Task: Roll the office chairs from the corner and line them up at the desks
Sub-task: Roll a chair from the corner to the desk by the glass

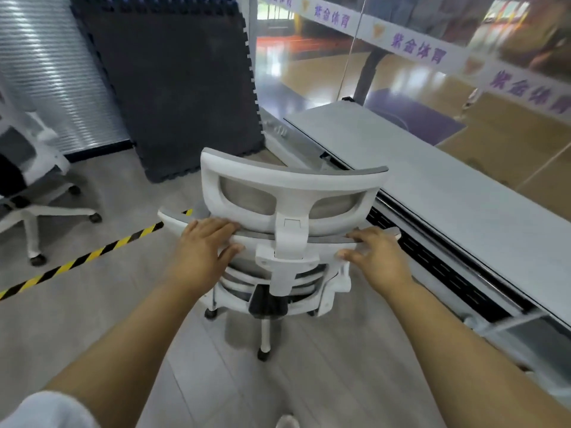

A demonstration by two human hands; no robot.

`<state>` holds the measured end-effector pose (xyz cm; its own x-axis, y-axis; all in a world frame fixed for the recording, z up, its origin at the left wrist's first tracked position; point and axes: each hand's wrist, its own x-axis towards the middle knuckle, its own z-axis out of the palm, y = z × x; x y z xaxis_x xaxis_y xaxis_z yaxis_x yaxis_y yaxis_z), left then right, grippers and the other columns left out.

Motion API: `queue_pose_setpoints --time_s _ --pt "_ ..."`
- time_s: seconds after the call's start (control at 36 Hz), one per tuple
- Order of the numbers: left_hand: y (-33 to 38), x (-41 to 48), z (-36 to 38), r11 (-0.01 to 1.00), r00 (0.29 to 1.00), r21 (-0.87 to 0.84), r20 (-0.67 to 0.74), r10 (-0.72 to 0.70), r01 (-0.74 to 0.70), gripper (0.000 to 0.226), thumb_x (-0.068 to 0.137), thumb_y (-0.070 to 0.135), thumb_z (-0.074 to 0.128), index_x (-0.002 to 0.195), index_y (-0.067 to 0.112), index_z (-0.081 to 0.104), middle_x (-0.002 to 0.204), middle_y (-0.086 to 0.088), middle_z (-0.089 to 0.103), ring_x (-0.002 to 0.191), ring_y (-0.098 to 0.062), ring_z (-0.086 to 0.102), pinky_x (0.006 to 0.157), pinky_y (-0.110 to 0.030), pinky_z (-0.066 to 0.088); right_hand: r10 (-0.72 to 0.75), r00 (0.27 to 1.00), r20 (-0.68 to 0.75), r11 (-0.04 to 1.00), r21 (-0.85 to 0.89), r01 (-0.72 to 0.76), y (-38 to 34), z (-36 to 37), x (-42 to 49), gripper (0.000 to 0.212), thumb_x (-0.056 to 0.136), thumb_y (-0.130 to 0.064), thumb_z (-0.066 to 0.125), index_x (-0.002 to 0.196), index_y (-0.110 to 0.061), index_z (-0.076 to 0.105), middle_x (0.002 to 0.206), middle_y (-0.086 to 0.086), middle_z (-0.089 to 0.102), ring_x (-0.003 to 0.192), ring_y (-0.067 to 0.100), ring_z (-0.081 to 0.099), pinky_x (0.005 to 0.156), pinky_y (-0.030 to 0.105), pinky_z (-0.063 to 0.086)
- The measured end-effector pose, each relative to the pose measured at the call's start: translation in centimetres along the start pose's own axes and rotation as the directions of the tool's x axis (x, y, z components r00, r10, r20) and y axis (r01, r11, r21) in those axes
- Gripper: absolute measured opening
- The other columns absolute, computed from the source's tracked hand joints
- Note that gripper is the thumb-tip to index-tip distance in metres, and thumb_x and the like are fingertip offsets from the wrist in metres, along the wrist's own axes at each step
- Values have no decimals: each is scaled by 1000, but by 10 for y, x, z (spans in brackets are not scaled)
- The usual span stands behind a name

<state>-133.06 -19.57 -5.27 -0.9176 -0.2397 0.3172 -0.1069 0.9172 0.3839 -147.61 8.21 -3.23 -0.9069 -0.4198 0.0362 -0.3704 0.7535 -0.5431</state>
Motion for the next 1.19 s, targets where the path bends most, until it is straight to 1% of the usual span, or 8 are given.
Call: queue_pose_setpoints --time_s 0.19,0.36,0.47,0.64,0.75,0.92,1.08,1.19 --pt "-2 83 31 1000 1000 15 26 -1 1 45 85 45 45 119 19 61 118 1 62 112 -22 53 105 -41 27 22 999 -30 999 -39 -23 25 -9 75 51 78 -44 70 121 -18 61 123 0 56 117 18 47 88 28 39" --pt "2 146 56 1000 999 25 48 -5 4 52 84 52 37 117 20 62 118 1 62 111 -23 55 102 -45 34 27 1000 -14 998 -52 -28 50 -23 139 53 76 -48 70 120 -19 62 122 0 57 119 17 46 86 24 35" --pt "0 174 64 1000 1000 13 21 -17 17 48 83 49 40 114 19 63 117 0 63 110 -21 53 101 -39 30 9 1000 18 998 -63 -8 55 -27 166 56 75 -51 70 121 -20 62 122 0 56 122 18 42 91 25 35" --pt "-27 175 48 997 998 39 -5 -70 70 41 88 42 51 121 19 60 124 -3 59 116 -22 49 103 -37 25 -173 981 89 977 -114 183 32 -18 184 56 74 -54 69 118 -21 64 121 0 60 114 19 47 104 32 32" --pt "-32 178 42 995 996 42 -3 -88 88 35 88 28 61 122 18 59 127 -3 57 120 -22 47 107 -36 20 -239 964 118 960 -121 253 31 -8 188 54 74 -53 70 116 -19 65 117 -1 62 112 20 51 103 33 35" --pt "-35 178 50 995 994 -10 -19 -103 103 35 87 21 62 121 15 59 123 -3 57 116 -23 47 105 -51 33 -211 964 160 974 -50 222 31 -5 199 54 72 -52 71 115 -20 65 115 -4 61 110 21 53 99 39 41" --pt "-33 178 53 995 994 -27 -40 -98 97 36 89 29 59 123 14 58 124 -2 57 115 -21 44 104 -43 32 -170 970 171 982 -55 181 31 -8 205 63 66 -65 66 113 -23 66 116 -6 61 112 22 53 97 41 43" --pt "-26 177 52 992 992 -11 -25 -123 123 40 89 28 59 126 15 56 128 -5 55 121 -23 41 107 -47 31 -134 975 176 985 -87 151 28 -12 202 58 70 -60 68 116 -26 64 122 -6 58 115 23 52 96 41 44"
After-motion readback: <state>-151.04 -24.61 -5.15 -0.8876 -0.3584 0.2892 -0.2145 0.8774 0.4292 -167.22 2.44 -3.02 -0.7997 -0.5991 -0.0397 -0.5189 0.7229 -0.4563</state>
